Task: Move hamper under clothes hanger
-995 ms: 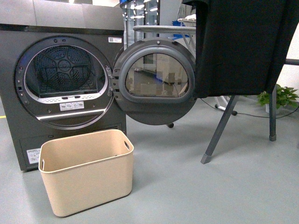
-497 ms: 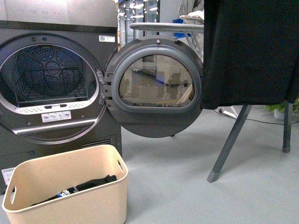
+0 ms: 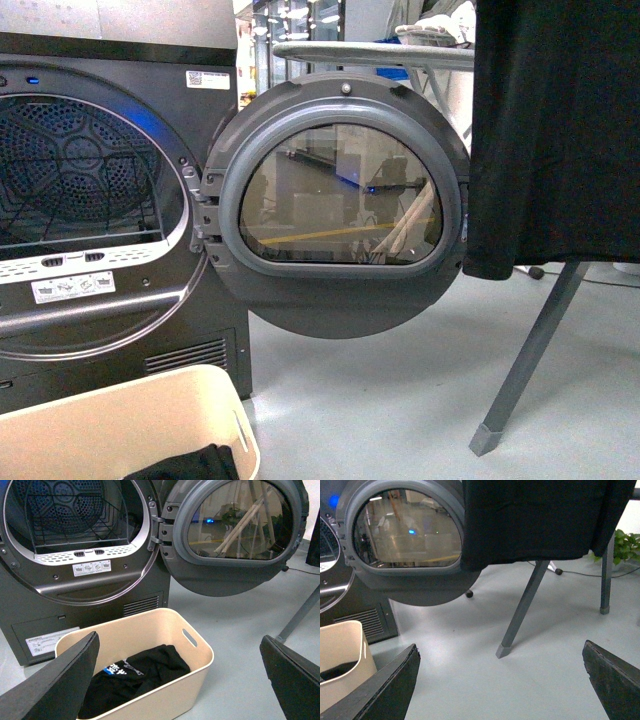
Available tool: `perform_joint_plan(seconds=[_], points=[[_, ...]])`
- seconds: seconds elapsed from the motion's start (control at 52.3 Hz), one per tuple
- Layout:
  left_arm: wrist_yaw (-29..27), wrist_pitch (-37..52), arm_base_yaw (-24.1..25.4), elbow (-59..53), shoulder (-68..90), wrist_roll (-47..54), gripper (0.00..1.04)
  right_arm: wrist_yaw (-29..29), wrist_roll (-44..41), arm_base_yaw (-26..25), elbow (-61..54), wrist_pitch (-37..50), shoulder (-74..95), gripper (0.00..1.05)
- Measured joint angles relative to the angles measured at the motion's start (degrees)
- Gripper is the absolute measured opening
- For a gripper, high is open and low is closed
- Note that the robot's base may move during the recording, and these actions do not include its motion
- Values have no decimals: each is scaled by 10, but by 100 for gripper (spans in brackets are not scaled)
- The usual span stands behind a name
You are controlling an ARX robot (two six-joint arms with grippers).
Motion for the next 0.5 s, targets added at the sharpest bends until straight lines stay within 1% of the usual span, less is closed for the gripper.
perform_joint_plan(seconds=[0.497], points=[[-1, 0, 0, 0, 0, 0, 98, -1, 0, 0, 0, 0, 0, 97]])
